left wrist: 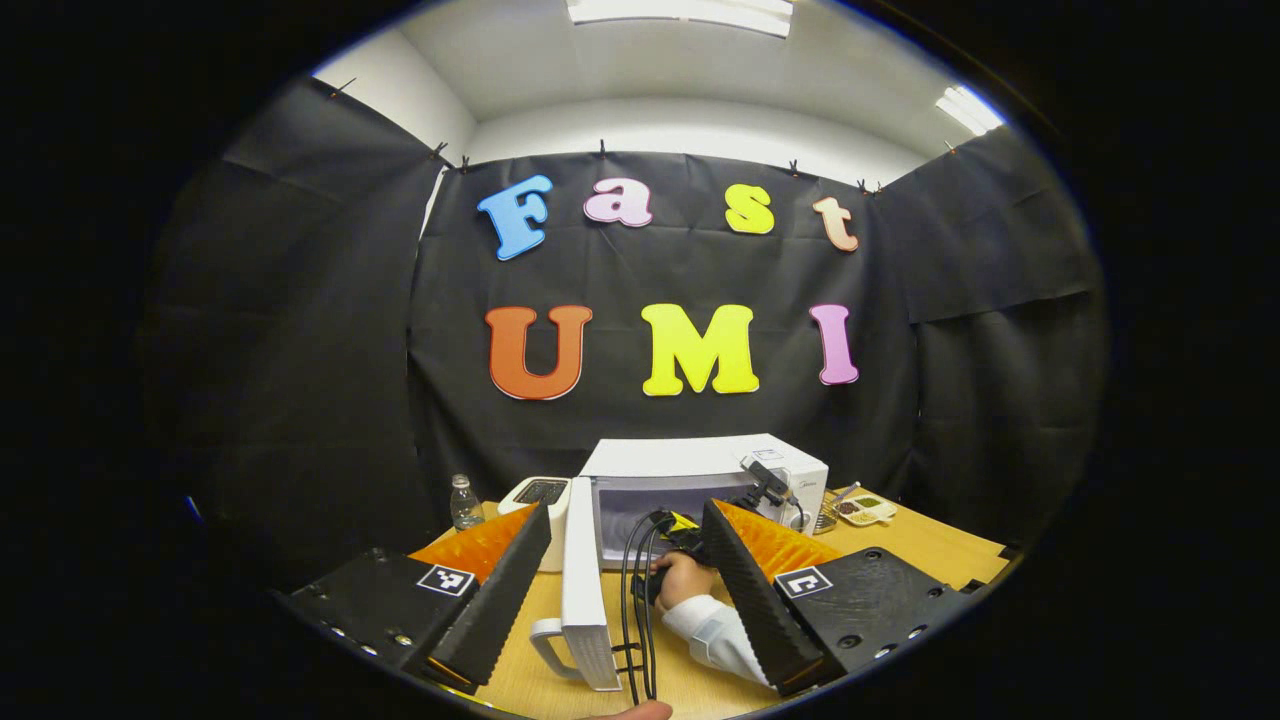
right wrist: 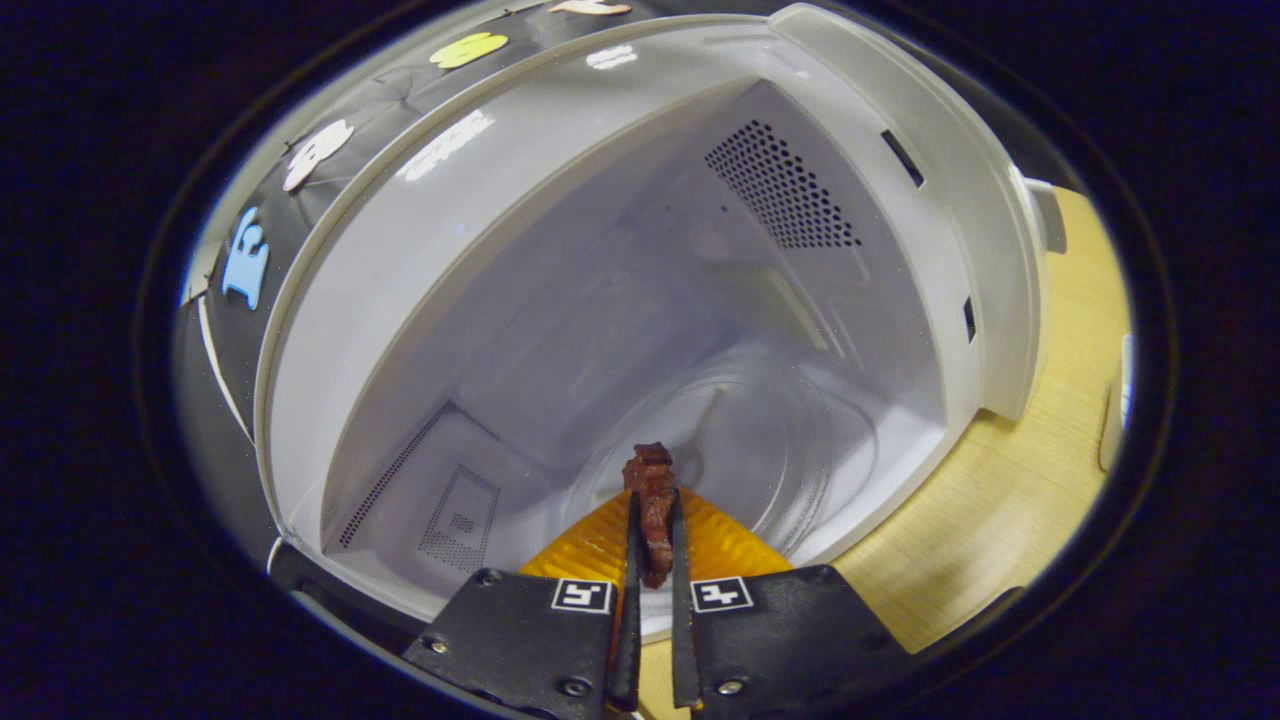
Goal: Open the microwave oven with the left hand, put the food in, and close the microwave oven.
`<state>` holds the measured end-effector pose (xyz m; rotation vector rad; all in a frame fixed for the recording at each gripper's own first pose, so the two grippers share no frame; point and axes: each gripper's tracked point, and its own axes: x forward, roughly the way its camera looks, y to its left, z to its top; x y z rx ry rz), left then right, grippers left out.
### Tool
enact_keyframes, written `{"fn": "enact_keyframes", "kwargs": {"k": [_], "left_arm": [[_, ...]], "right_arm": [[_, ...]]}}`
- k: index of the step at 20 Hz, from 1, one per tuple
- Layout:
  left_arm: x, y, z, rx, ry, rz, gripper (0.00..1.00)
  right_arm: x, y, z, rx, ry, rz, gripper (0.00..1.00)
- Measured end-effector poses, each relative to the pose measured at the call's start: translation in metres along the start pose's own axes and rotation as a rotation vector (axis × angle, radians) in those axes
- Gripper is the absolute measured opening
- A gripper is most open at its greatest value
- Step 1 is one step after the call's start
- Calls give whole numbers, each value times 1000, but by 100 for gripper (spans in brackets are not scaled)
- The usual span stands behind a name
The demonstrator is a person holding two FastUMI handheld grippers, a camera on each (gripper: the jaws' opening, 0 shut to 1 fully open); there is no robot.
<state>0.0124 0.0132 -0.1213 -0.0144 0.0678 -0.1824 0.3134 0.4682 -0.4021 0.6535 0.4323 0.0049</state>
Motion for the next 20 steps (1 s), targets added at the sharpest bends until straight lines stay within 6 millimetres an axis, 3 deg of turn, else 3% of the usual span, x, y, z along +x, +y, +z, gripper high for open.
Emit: {"fn": "enact_keyframes", "kwargs": {"k": [3, 4, 5, 7, 8, 9, 10, 13, 20], "left_arm": [[-1, -4, -1, 12, 0, -12, 93], [-2, -3, -1, 14, 0, -9, 93], [-3, -2, -1, 14, 0, -5, 93], [-7, -2, -2, 12, 1, -3, 93], [-9, 0, 0, 15, -1, 0, 93], [-10, 1, 2, 18, -3, 7, 93], [-12, 1, 1, 18, -4, 11, 93], [-18, 1, 0, 14, -3, 16, 93], [-23, 9, -14, 24, 38, 36, 93]], "right_arm": [[2, 0, -1, -74, 3, -4, 17], [2, -5, -2, -107, 9, -30, 9], [3, -12, -1, -126, 1, -56, 11], [5, -22, -4, -202, 22, -97, 31], [4, -23, -2, -248, 15, -104, 66], [4, -28, 0, -292, 2, -122, 56], [3, -25, 3, -322, -8, -114, 68], [-5, -24, 12, -387, -27, -99, 70], [-71, -10, 43, -461, -7, 43, 72]]}}
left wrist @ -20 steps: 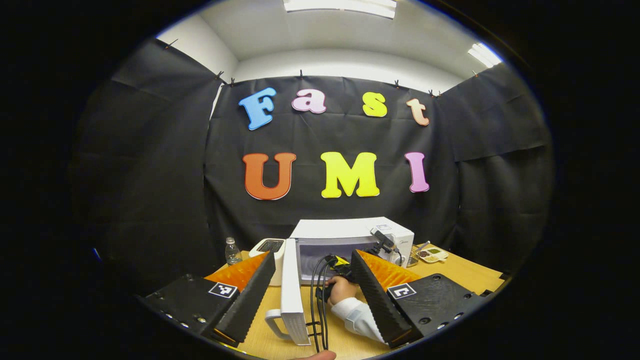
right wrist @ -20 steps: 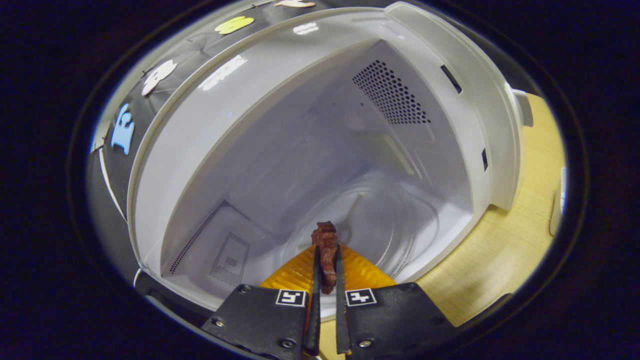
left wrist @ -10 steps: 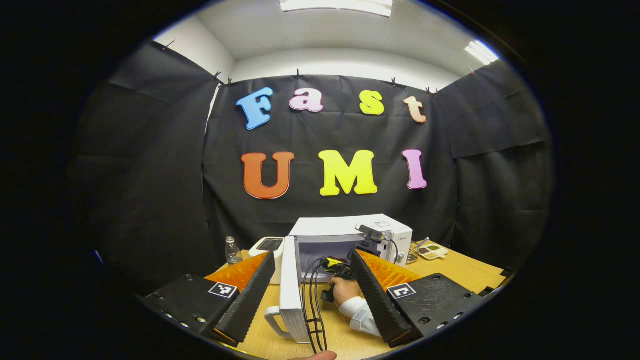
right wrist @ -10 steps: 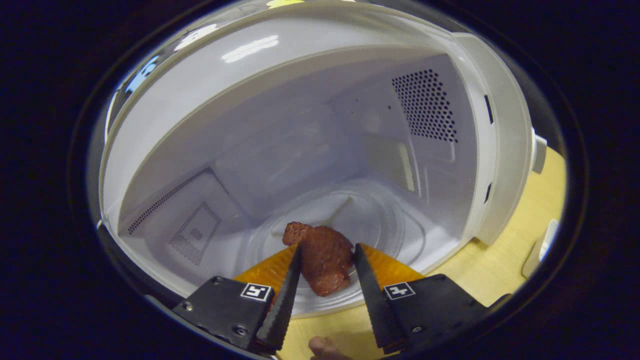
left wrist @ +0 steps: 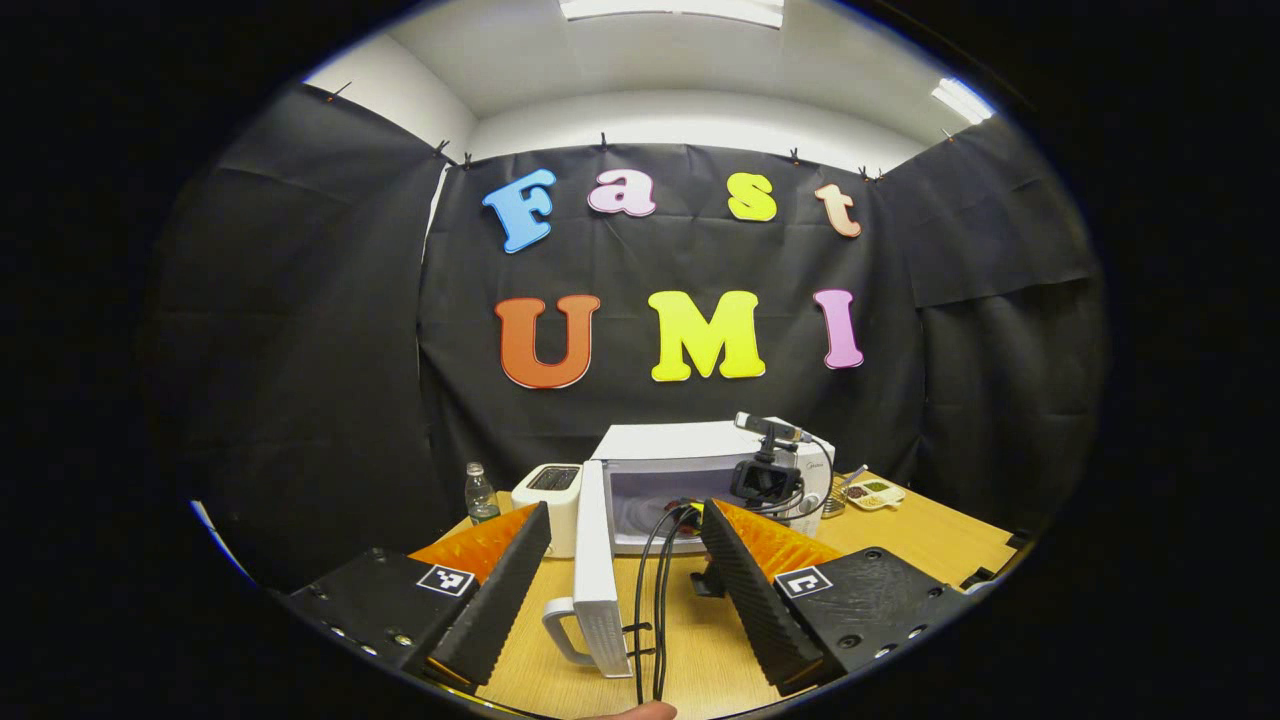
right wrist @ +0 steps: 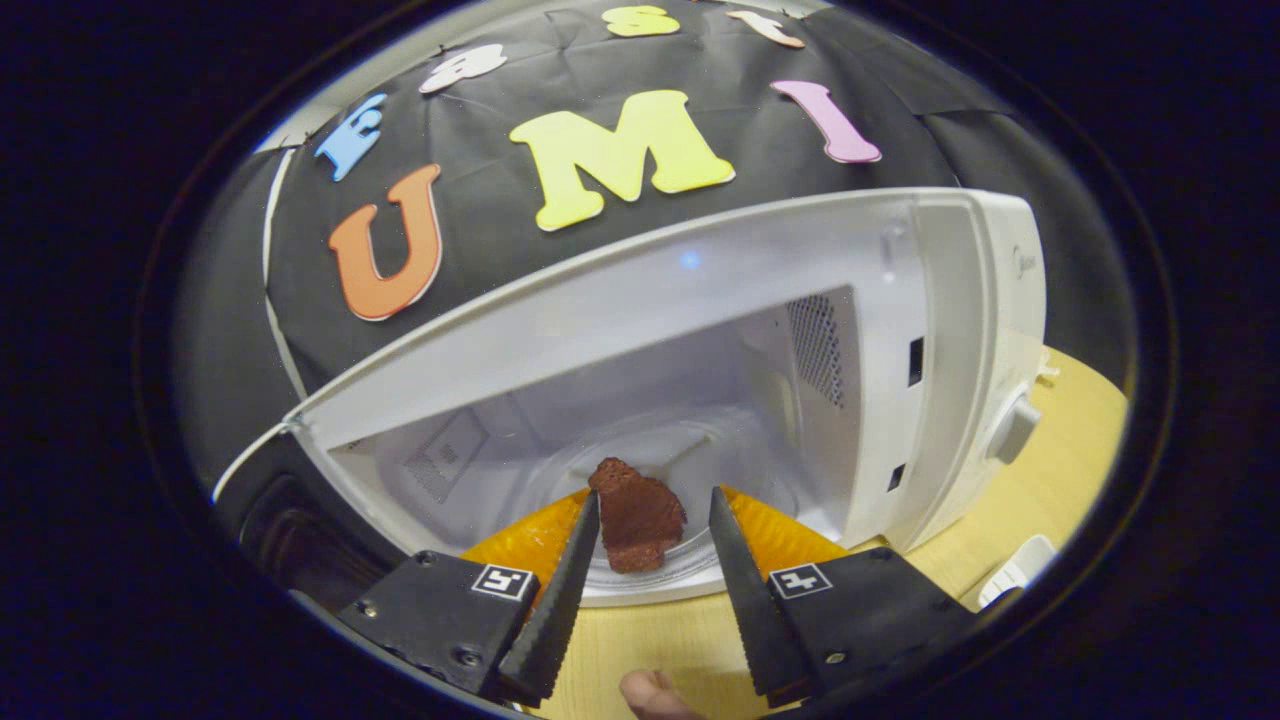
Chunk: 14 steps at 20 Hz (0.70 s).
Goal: Open the microwave oven with the left hand, put the food in, and close the microwave oven.
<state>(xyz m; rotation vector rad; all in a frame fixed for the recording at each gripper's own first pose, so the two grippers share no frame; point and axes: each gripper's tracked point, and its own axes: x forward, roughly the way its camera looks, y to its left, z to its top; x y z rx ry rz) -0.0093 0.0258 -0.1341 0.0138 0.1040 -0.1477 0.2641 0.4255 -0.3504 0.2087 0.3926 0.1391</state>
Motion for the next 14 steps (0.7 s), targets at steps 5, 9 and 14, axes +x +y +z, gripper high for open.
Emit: {"fn": "enact_keyframes", "kwargs": {"k": [5, 9, 14], "left_arm": [[-8, 11, -2, -5, 14, 38, 93], [-14, 18, -3, 13, 31, 56, 93], [-32, 41, 11, 16, 3, 100, 96]], "right_arm": [[-69, -11, 29, -36, -14, 85, 72], [-137, -29, 65, -76, -69, 137, 74], [-237, -54, 114, -182, -227, 168, 98]]}}
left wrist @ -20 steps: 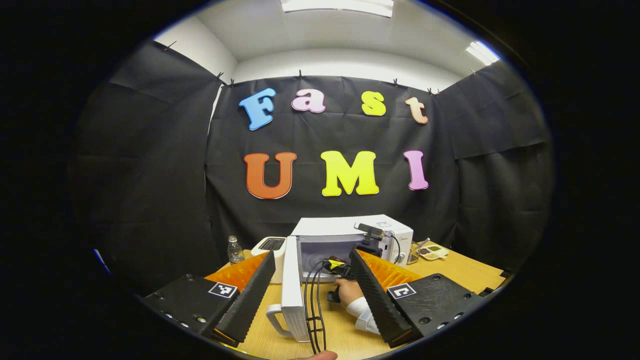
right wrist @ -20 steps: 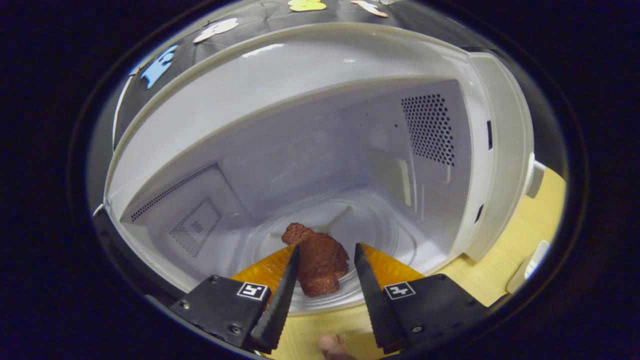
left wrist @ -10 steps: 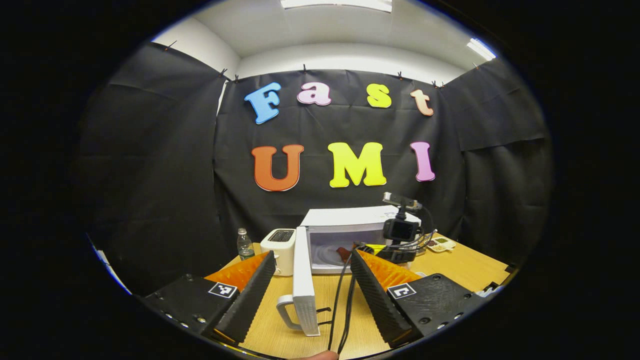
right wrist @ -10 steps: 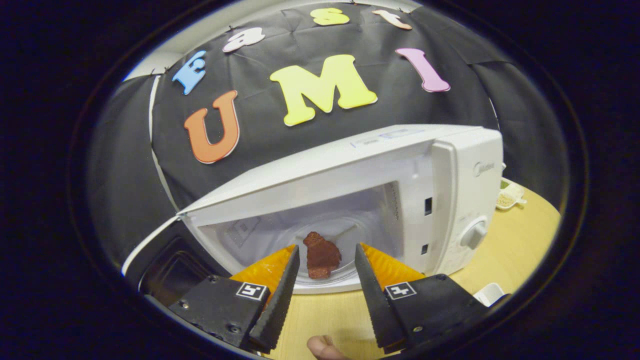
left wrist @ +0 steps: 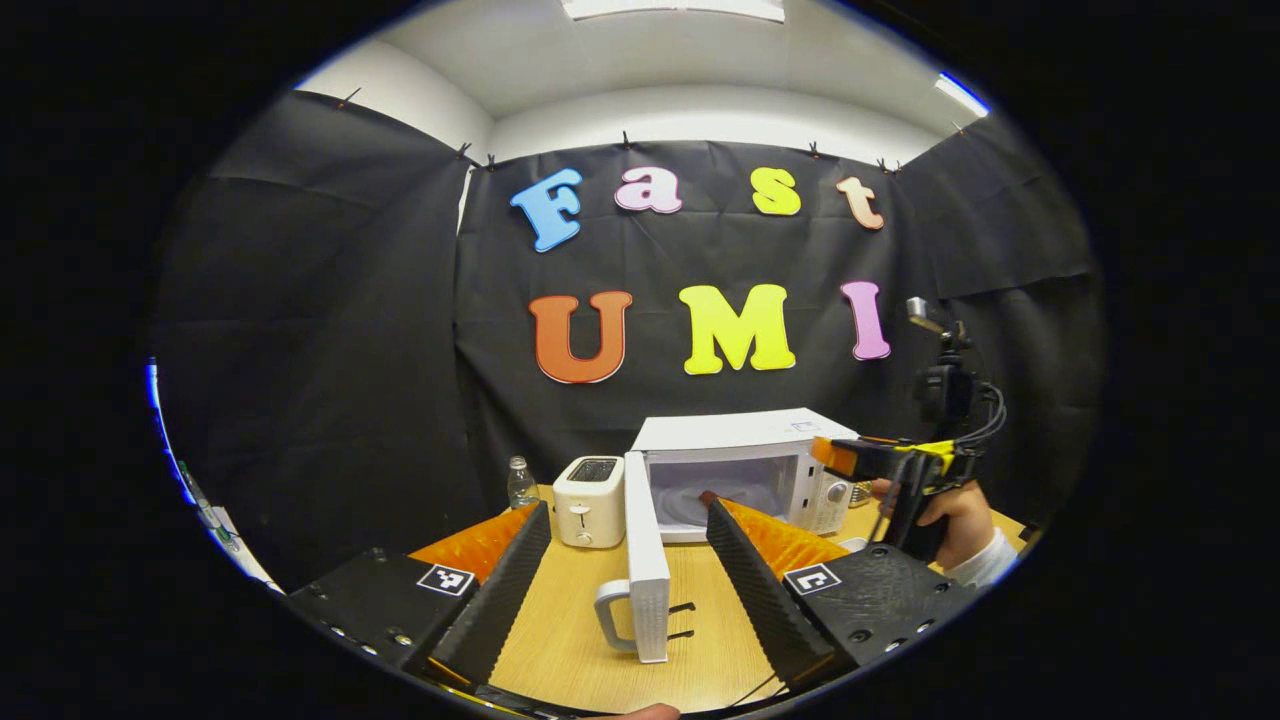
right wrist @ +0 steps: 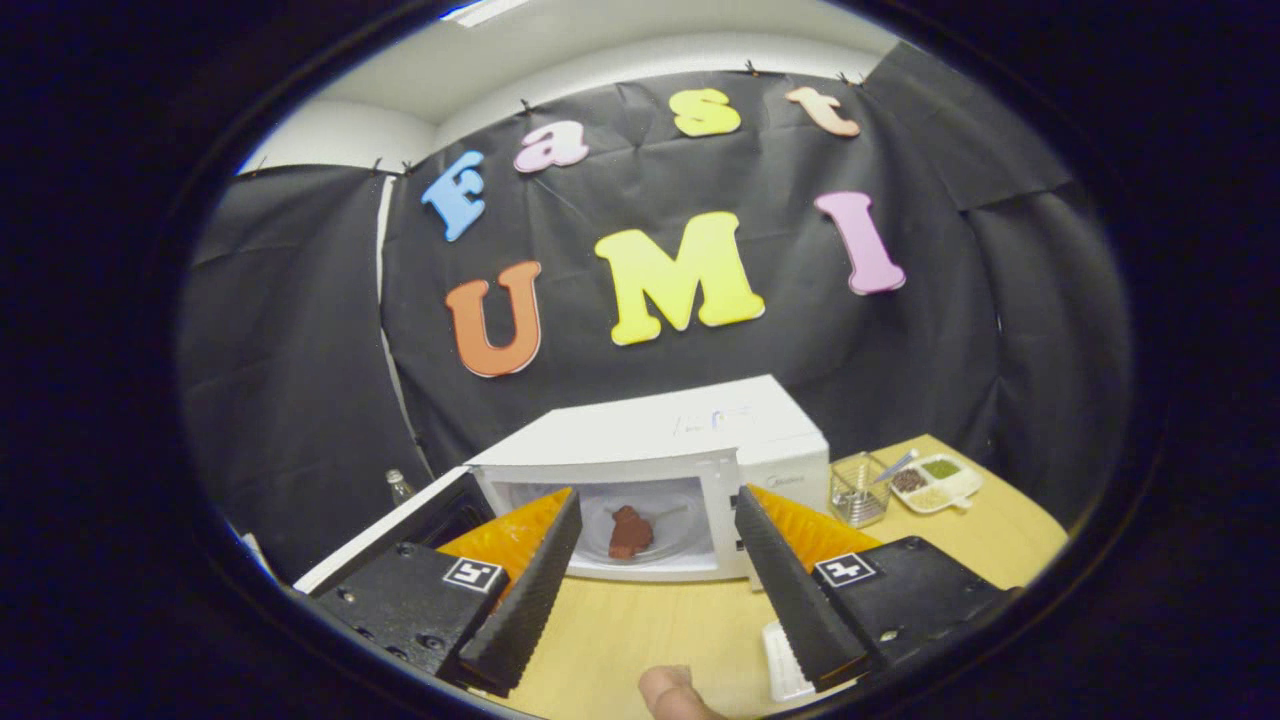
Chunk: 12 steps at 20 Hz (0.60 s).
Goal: Open the microwave oven with the left hand, put the food in, and close the microwave oven.
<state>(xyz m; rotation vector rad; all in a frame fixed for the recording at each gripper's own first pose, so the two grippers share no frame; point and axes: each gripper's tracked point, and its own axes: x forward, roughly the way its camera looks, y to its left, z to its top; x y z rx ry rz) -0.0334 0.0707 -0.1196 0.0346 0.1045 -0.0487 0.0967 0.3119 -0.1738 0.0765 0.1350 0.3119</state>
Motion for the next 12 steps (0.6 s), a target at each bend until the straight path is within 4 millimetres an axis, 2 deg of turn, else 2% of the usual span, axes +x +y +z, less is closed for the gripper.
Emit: {"fn": "enact_keyframes", "kwargs": {"k": [1, 2, 4, 7, 8, 9, 10, 11, 12], "left_arm": [[-2, 5, 1, 4, -5, 9, 96], [-4, 9, 0, 11, -10, 8, 96], [-9, 12, -1, 28, -22, -20, 96], [-9, 42, -6, 51, -37, 42, 96], [-10, 49, -9, 58, -32, 59, 96], [-11, 53, -13, 66, -28, 63, 96], [-11, 58, -17, 75, -26, 74, 100], [-9, 62, -20, 74, -19, 84, 74], [-9, 64, -25, 68, -10, 82, 78]], "right_arm": [[-20, -5, 10, -13, -30, -3, 86], [-37, -8, 19, -34, -49, -5, 92], [-70, -12, 33, -72, -69, -3, 90], [-115, -11, 55, -93, -115, 51, 90], [-129, -13, 60, -100, -123, 59, 100], [-144, -16, 66, -112, -140, 62, 90], [-158, -17, 73, -126, -156, 62, 89], [-171, -19, 74, -141, -165, 60, 100], [-185, -22, 78, -147, -179, 56, 90]]}}
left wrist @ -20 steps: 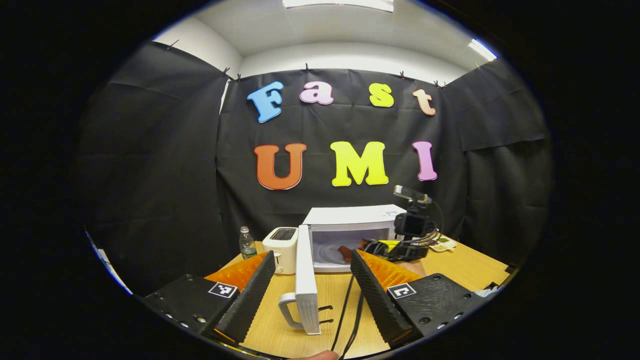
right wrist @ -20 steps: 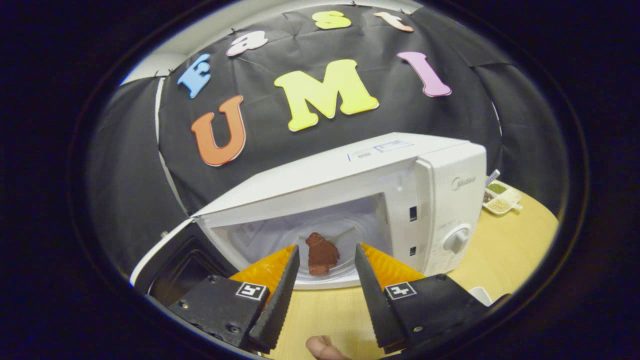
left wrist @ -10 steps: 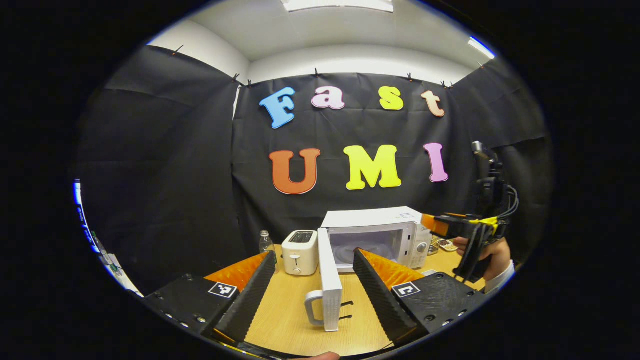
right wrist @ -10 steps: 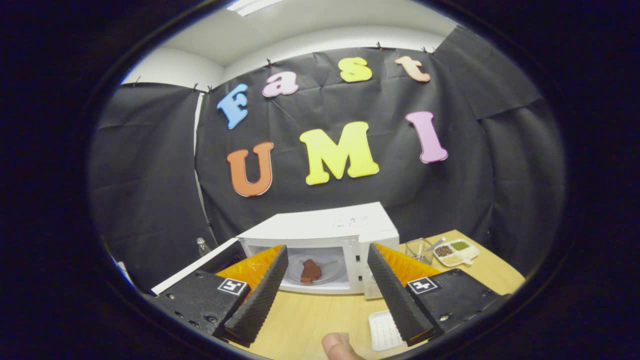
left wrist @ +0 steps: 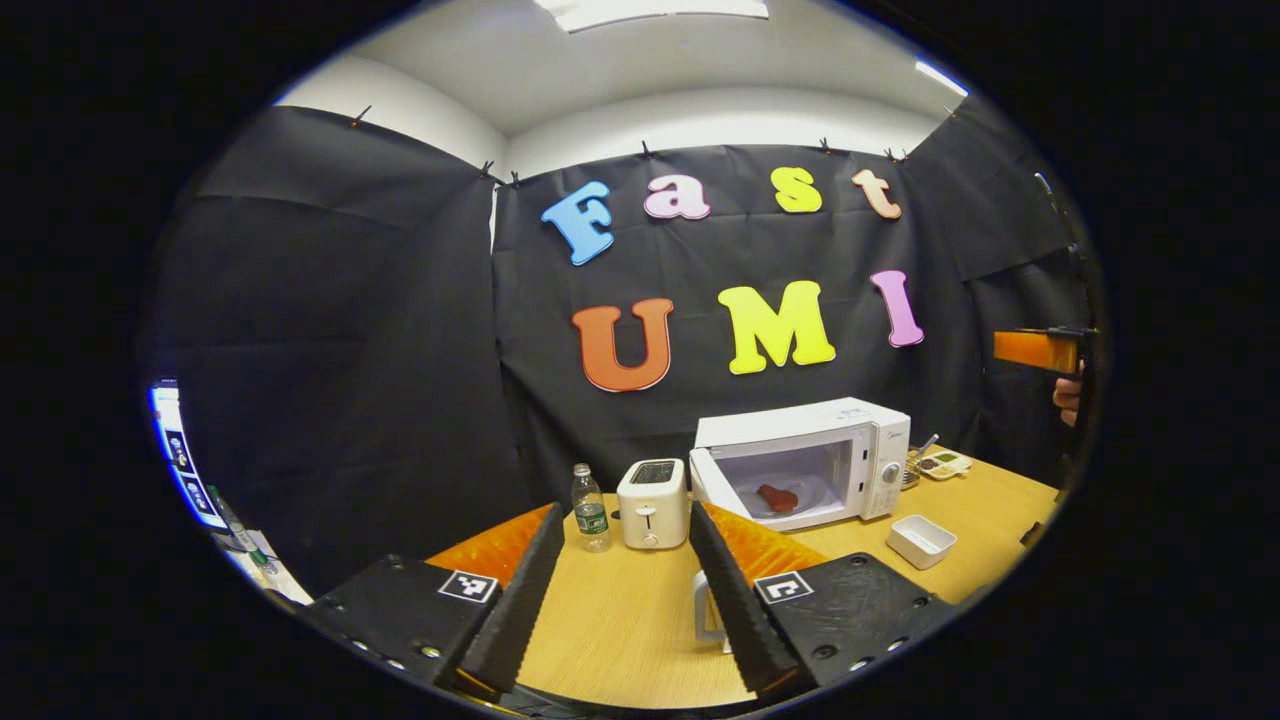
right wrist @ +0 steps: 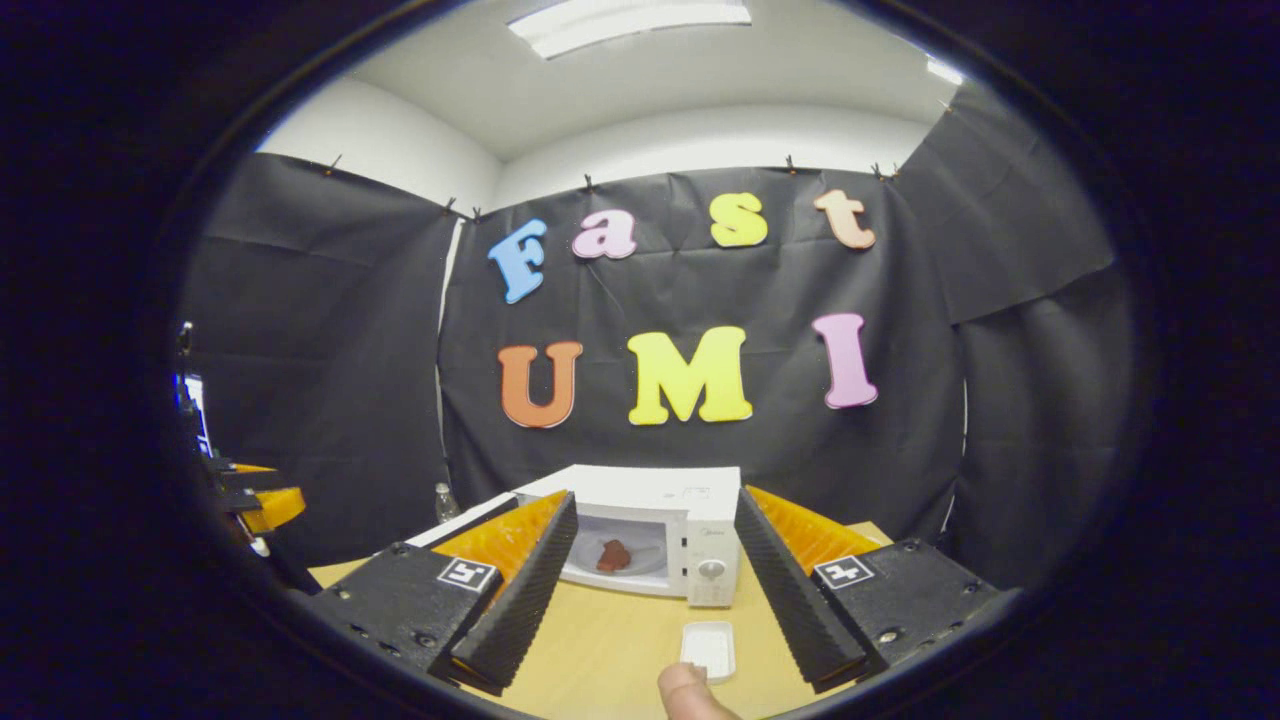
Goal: Open the microwave oven with the left hand, put the food in, and close the microwave oven.
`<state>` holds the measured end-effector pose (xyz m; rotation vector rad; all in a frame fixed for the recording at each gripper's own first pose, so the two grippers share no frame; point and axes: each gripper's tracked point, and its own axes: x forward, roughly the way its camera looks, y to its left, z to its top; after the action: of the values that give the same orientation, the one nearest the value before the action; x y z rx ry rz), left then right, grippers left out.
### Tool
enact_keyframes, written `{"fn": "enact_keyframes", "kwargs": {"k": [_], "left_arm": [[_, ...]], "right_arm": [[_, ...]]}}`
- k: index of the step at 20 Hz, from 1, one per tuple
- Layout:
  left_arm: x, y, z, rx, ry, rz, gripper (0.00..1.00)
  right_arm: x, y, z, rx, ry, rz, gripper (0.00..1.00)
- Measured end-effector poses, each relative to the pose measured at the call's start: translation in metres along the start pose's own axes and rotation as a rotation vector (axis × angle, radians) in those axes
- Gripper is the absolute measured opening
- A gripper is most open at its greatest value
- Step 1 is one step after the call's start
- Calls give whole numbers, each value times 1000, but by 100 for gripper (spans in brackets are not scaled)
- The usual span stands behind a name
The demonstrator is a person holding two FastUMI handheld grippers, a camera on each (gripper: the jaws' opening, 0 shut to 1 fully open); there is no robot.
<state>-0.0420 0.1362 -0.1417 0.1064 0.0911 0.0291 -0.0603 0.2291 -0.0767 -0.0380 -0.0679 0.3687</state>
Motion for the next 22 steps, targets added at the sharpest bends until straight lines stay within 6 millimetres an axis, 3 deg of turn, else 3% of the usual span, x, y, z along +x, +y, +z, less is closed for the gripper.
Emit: {"fn": "enact_keyframes", "kwargs": {"k": [1, 2, 3, 4, 6, 7, 8, 14, 15, 17, 18, 19, 20, 22], "left_arm": [[1, -1, -3, -8, 1, -12, 53], [2, -3, -6, -28, 3, -24, 43], [3, -3, -12, -47, 15, -34, 32], [4, -2, -21, -59, 32, -44, 25], [2, 2, -31, -62, 34, -32, 20], [14, 4, -31, -90, 34, -43, 12], [17, -7, -42, -104, 46, -63, 0], [53, -20, -84, -130, 65, -97, 0], [59, -21, -91, -135, 71, -105, 0], [72, -22, -101, -139, 59, -119, 0], [77, -27, -107, -155, 62, -136, 0], [81, -30, -114, -173, 63, -149, 0], [84, -33, -118, -186, 61, -163, 0], [91, -37, -126, -186, 57, -179, 0]], "right_arm": [[-13, -3, 8, 7, -20, -7, 100], [-25, -4, 15, 21, -39, -11, 100], [-36, -6, 18, 30, -46, -14, 90], [-47, -8, 19, 36, -45, -17, 100], [-62, -11, 20, 35, -36, -17, 100], [-69, -13, 22, 32, -34, -14, 90], [-75, -16, 25, 30, -36, -13, 90], [-103, -39, 27, 19, -44, -40, 90], [-104, -43, 25, 21, -44, -43, 100], [-108, -49, 23, 23, -42, -52, 100], [-110, -50, 23, 24, -40, -54, 90], [-110, -54, 20, 25, -38, -52, 100], [-110, -57, 18, 26, -36, -52, 90], [-114, -56, 10, 41, -12, -32, 90]]}}
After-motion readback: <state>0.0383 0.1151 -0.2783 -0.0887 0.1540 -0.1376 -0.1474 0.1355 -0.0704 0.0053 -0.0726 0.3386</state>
